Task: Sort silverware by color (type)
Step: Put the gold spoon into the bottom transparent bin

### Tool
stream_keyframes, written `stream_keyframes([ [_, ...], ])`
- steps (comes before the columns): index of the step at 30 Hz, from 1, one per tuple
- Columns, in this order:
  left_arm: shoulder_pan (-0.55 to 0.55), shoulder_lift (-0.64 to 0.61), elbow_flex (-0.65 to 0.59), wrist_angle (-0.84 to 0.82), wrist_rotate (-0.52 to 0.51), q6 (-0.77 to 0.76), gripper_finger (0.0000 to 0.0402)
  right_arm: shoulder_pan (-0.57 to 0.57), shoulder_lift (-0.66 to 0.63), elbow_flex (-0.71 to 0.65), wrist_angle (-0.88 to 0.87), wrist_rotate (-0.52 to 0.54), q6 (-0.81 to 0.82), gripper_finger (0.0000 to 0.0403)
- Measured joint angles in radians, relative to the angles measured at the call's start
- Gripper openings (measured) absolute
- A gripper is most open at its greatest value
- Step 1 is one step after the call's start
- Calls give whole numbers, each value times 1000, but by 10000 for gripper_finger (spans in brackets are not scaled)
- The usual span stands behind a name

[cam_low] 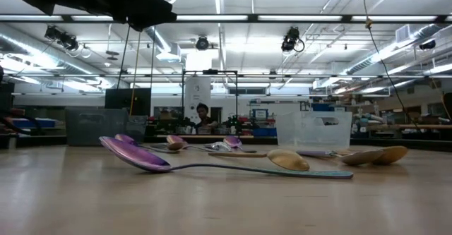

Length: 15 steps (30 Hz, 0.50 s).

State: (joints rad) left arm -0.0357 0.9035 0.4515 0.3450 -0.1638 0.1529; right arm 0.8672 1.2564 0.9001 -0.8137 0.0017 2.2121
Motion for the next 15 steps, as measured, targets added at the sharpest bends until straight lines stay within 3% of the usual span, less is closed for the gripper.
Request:
stream_keyframes([
  [8, 0, 0, 0, 0, 0, 14, 231, 28, 0, -1, -168, -28, -7, 12],
  [15, 0, 0, 0, -3, -1, 16, 231, 42, 17, -8, -178, -47, -53, 12],
])
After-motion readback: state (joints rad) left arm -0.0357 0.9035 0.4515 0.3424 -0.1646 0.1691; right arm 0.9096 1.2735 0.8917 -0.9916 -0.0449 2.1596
